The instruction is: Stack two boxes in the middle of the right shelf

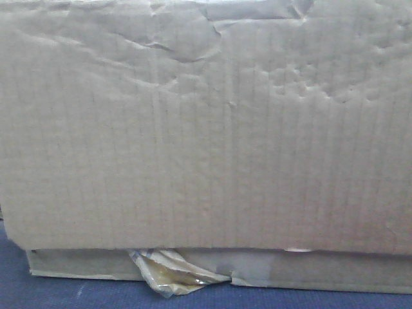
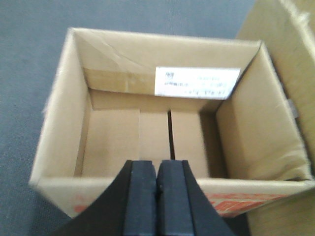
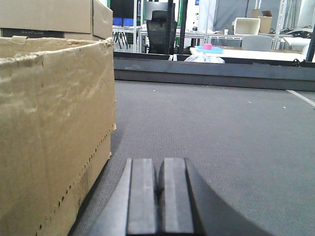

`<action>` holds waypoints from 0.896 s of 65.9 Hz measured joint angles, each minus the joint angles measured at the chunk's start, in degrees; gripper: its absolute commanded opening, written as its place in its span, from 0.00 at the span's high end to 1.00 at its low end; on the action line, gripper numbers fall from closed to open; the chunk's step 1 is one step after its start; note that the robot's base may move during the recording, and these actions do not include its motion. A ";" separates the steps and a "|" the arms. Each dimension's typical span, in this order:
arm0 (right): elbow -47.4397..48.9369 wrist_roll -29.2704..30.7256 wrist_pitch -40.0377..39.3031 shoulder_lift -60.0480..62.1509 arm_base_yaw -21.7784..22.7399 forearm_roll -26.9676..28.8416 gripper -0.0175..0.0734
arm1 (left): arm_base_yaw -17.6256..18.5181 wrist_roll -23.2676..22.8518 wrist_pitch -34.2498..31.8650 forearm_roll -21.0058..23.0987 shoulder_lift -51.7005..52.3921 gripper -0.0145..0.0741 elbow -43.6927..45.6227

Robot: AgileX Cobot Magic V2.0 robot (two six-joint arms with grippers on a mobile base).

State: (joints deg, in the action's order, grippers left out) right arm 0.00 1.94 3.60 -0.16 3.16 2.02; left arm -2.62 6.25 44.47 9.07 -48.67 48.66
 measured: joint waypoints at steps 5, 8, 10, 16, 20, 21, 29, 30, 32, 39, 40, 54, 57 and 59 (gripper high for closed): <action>0.00 0.00 0.00 0.00 0.00 0.00 0.99 | 0.00 1.49 2.00 0.11 -5.09 0.94 3.69; 0.00 0.00 0.00 0.00 0.00 0.00 0.99 | 0.00 2.58 3.13 0.11 -8.48 0.94 6.84; 0.00 0.00 0.00 0.00 0.00 0.00 0.99 | -0.23 3.35 3.71 0.11 -10.24 0.94 8.48; 0.00 0.00 0.00 0.00 0.00 0.00 0.99 | -1.96 5.18 6.09 0.26 -14.98 0.94 13.86; 0.00 0.00 0.00 0.00 0.00 0.00 0.99 | -4.03 6.79 8.80 0.39 -18.16 0.94 17.93; 0.00 0.00 0.00 0.00 0.00 0.00 0.99 | -4.65 7.30 9.50 0.39 -18.85 0.94 18.78; 0.00 0.00 0.00 0.00 0.00 0.00 0.99 | -9.85 12.66 14.11 0.47 -24.13 0.94 24.48; 0.00 0.00 0.00 0.00 0.00 0.00 0.99 | -10.56 13.17 14.26 0.47 -24.68 0.94 24.95; 0.00 0.00 0.00 0.00 0.00 0.00 0.99 | -11.57 14.03 14.68 0.47 -26.02 0.94 25.98; 0.00 0.00 0.00 0.00 0.00 0.00 0.99 | -12.81 15.24 14.92 0.26 -29.40 0.91 27.77; 0.00 0.00 0.00 0.00 0.00 0.00 0.99 | -12.81 15.24 14.92 0.26 -29.70 0.89 27.74; 0.00 0.00 0.00 0.00 0.00 0.00 0.99 | -12.86 15.62 16.77 0.38 -32.61 0.48 28.07; 0.00 0.00 0.00 0.00 0.00 0.00 0.99 | -12.86 15.62 16.90 0.38 -33.27 0.41 28.19; 0.00 0.00 0.00 0.00 0.00 0.00 0.99 | -12.86 15.62 17.01 0.38 -33.67 0.38 28.19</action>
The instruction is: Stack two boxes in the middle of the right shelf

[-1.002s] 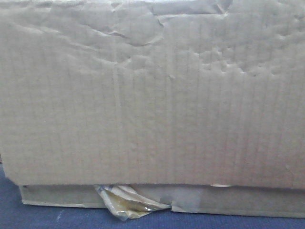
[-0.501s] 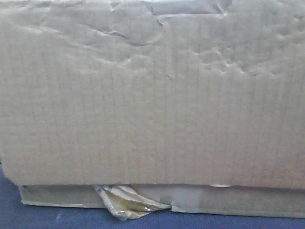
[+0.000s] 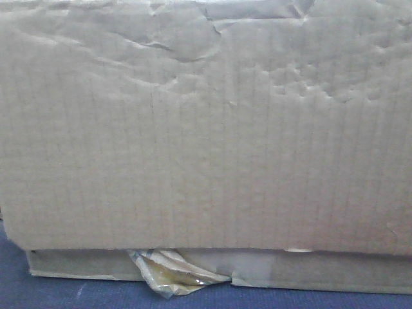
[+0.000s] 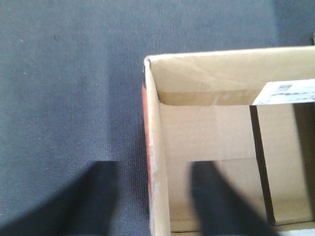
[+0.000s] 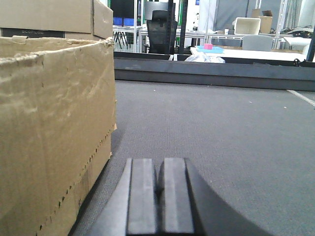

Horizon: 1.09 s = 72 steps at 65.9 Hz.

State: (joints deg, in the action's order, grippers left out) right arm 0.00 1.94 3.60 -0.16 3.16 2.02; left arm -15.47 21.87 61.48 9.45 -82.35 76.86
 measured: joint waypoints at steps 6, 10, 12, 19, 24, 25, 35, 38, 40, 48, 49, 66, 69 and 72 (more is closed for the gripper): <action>0.00 0.00 0.00 0.00 0.00 0.00 0.99 | 0.00 -0.60 0.33 0.00 -1.62 0.38 0.00; 0.00 0.00 0.00 0.00 0.00 0.00 0.99 | 0.00 -1.07 0.47 0.00 -2.57 0.40 0.00; 0.00 0.00 0.00 0.00 0.00 0.00 0.99 | 0.00 -1.37 0.47 0.00 -3.19 0.41 0.00; 0.00 0.00 0.00 0.00 0.00 0.00 0.99 | 0.00 -2.14 0.71 0.00 -5.18 0.43 0.00; 0.00 0.00 0.00 0.00 0.00 0.00 0.99 | 0.00 -2.38 1.30 0.00 -6.61 0.43 0.00; 0.00 0.00 0.00 0.00 0.00 0.00 0.99 | 0.00 -2.38 1.31 0.00 -6.88 0.44 0.08; 0.00 0.00 0.00 0.00 0.00 0.00 0.99 | 0.00 -3.71 2.27 0.09 -8.63 0.55 0.08; 0.00 0.00 0.00 0.00 0.00 0.00 0.99 | 0.00 -3.82 2.28 0.09 -8.71 0.63 0.08; 0.00 0.00 0.00 0.00 0.00 0.00 0.99 | 0.00 -3.85 2.28 0.09 -8.86 0.69 0.08; 0.00 0.00 0.00 0.00 0.00 0.00 0.99 | 0.00 -3.98 2.28 0.09 -8.99 0.96 0.08; 0.00 0.00 0.00 0.00 0.00 0.00 0.99 | 0.00 -3.98 2.28 -0.05 -8.99 0.96 0.08; 0.00 0.00 0.00 0.00 0.00 0.00 0.99 | 0.00 -10.31 2.11 -1.85 -8.99 0.96 3.52; 0.00 0.00 0.00 0.00 0.00 0.00 0.99 | 0.00 -11.91 2.22 -2.93 -8.99 0.96 5.51; 0.00 0.00 0.00 0.00 0.00 0.00 0.99 | 0.00 -13.70 2.22 -3.82 -8.58 0.96 7.91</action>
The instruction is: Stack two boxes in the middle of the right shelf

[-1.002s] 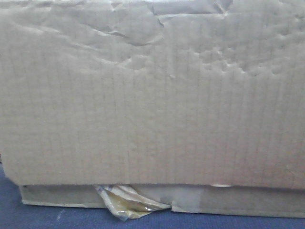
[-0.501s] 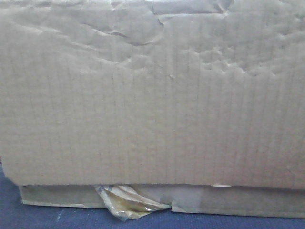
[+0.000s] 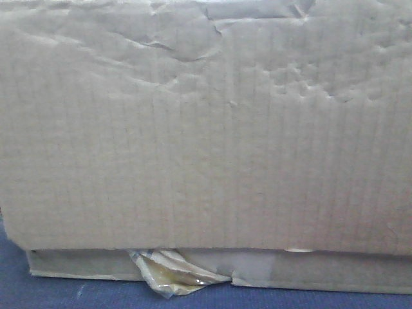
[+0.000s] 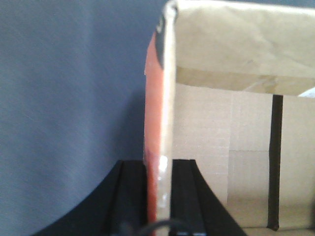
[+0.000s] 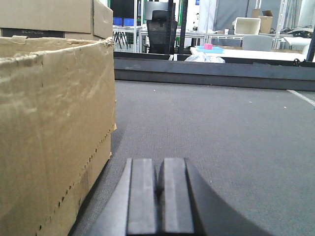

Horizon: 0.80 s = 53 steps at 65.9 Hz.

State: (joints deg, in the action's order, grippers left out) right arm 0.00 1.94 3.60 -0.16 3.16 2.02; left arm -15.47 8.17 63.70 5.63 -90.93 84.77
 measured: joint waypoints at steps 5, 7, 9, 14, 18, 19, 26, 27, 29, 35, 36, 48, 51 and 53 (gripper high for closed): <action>0.00 0.00 0.00 0.00 0.00 0.00 0.99 | 0.00 -3.14 -0.25 -1.39 0.96 0.96 4.57; 0.00 0.00 0.00 0.00 0.00 0.00 0.99 | 0.00 -4.40 -0.35 -1.94 1.48 0.96 6.56; 0.00 0.00 0.00 0.00 0.00 0.00 0.99 | 0.00 -5.97 -0.45 -2.07 2.00 0.96 9.10; 0.00 0.00 0.00 0.00 0.00 0.00 0.99 | 0.40 -9.22 -0.75 -2.34 3.64 0.96 14.73; 0.00 0.00 0.00 0.00 0.00 0.00 0.99 | 1.55 -11.70 -0.75 -3.54 4.59 0.96 19.08; 0.00 0.00 0.00 0.00 0.00 0.00 0.99 | 1.98 -12.34 -0.55 -4.03 4.73 0.96 20.03; 0.00 0.00 0.00 0.00 0.00 0.00 0.99 | 7.87 -17.50 2.43 -8.73 5.54 0.96 26.12; 0.00 0.00 0.00 0.00 0.00 0.00 0.99 | 8.97 -18.28 2.89 -9.96 5.54 0.96 26.81; 0.00 0.00 0.00 0.00 0.00 0.00 0.99 | 11.30 -20.28 4.11 -11.61 5.64 0.96 28.00; 0.00 0.00 0.00 0.00 0.00 0.00 0.99 | 19.90 -24.89 5.99 -17.63 5.64 0.96 30.44; 0.00 0.00 0.00 0.00 0.00 0.00 0.99 | 21.31 -26.00 6.16 -18.45 5.64 0.96 30.56; 0.00 0.00 0.00 0.00 0.00 0.00 0.99 | 39.17 -34.30 7.10 -26.23 5.28 0.96 31.18; 0.00 0.00 0.00 0.00 0.00 0.00 0.99 | 42.75 -36.23 7.10 -27.66 5.00 0.96 31.21; 0.00 0.00 0.00 0.00 0.00 0.00 0.99 | 45.34 -37.47 7.10 -28.90 4.76 0.96 31.31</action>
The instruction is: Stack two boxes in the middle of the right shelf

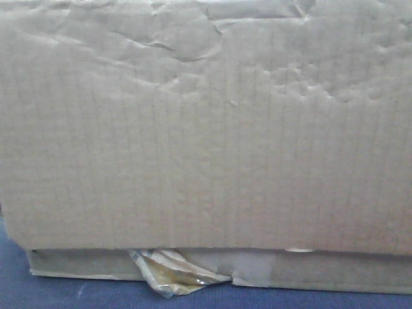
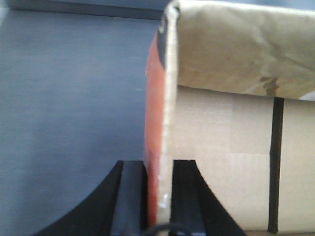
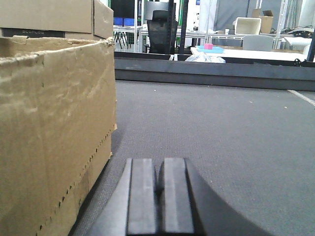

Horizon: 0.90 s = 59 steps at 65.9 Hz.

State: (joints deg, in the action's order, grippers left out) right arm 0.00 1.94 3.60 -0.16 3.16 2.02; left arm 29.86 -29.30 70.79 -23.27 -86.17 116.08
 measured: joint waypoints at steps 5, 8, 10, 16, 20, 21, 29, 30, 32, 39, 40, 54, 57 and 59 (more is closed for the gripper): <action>0.00 0.00 0.00 0.00 0.00 0.00 0.99 | 4.26 -2.52 0.00 -2.39 -0.77 0.96 0.00; 0.00 0.00 0.00 0.00 0.00 0.00 0.99 | 5.84 -3.86 0.00 -3.33 -1.30 0.96 -0.17; 0.00 0.00 0.00 0.00 0.00 0.00 0.99 | 6.66 -4.73 0.00 -3.71 -1.60 0.96 -0.71; 0.00 0.00 0.00 0.00 0.00 0.00 0.99 | 8.55 -7.63 0.00 -4.34 -2.47 0.96 -4.16; 0.00 0.00 0.00 0.00 0.00 0.00 0.99 | 9.09 -9.00 0.00 -3.64 -2.78 0.96 -7.17; 0.00 0.00 0.00 0.00 0.00 0.00 0.99 | 9.20 -9.32 0.00 -3.37 -2.90 0.96 -7.97; 0.00 0.00 0.00 0.00 0.00 0.00 0.99 | 9.41 -11.81 -1.17 -1.49 -3.42 0.96 -14.72; 0.00 0.00 0.00 0.00 0.00 0.00 0.99 | 9.41 -12.24 -1.57 -1.36 -3.42 0.96 -15.47; 0.00 0.00 0.00 0.00 0.00 0.00 0.99 | 9.41 -13.24 -2.65 -1.24 -3.45 0.96 -16.95; 0.00 0.00 0.00 0.00 0.00 0.00 0.99 | 9.41 -14.74 -7.12 0.19 -3.45 0.96 -21.96; 0.00 0.00 0.00 0.00 0.00 0.00 0.99 | 9.41 -14.89 -8.20 0.44 -3.45 0.96 -22.59; 0.00 0.00 0.00 0.00 0.00 0.00 0.99 | 9.41 -16.81 -11.43 1.08 -5.80 0.96 -27.52; 0.00 0.00 0.00 0.00 0.00 0.00 0.99 | 9.41 -16.82 -11.59 1.08 -6.38 0.96 -27.68; 0.00 0.00 0.00 0.00 0.00 0.00 0.99 | 9.41 -16.82 -11.70 1.08 -6.73 0.96 -27.72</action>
State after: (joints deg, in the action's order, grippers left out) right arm 0.00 1.94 3.60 -0.16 3.16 2.02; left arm 39.27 -46.12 59.09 -22.20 -92.90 88.36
